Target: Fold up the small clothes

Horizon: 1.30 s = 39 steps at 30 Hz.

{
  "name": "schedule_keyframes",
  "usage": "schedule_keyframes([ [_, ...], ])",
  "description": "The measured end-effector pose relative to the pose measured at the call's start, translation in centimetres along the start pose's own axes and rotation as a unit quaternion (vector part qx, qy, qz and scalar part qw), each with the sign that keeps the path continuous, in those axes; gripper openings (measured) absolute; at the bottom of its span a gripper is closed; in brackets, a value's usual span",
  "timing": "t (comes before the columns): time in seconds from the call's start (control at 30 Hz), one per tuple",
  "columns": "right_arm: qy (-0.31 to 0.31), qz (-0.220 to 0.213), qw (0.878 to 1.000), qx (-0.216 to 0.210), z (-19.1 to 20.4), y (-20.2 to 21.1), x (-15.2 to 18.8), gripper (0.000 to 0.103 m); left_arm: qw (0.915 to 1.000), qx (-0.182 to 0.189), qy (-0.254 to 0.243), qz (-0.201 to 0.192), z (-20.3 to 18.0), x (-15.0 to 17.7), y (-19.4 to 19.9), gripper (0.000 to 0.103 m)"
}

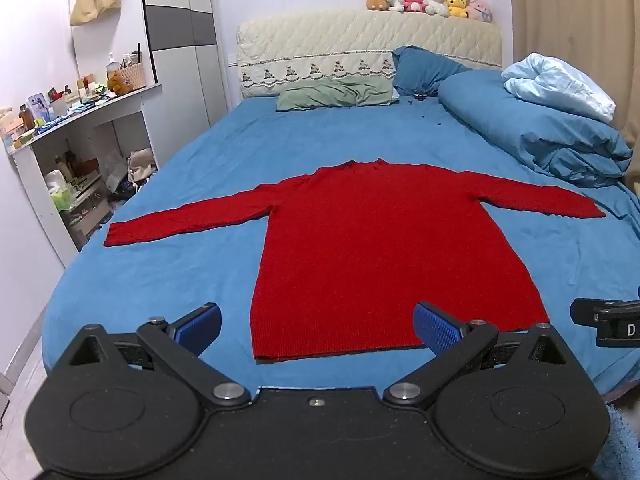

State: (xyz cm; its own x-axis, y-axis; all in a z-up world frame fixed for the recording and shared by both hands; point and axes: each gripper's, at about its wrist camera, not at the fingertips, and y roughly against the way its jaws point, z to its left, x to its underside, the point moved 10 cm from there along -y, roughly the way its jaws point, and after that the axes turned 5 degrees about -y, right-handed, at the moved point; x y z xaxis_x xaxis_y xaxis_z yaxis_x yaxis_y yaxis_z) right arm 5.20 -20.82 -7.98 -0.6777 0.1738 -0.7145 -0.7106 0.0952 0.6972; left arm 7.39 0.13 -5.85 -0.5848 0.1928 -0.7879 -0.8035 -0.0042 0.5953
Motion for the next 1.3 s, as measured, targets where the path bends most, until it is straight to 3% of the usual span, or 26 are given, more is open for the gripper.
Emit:
schedule_keyframes([
  [1.3,0.000,0.000,1.000,0.000,1.1,-0.2,0.3,0.103,0.9999,0.000,0.008,-0.007,0.2,-0.1,0.5,0.103],
])
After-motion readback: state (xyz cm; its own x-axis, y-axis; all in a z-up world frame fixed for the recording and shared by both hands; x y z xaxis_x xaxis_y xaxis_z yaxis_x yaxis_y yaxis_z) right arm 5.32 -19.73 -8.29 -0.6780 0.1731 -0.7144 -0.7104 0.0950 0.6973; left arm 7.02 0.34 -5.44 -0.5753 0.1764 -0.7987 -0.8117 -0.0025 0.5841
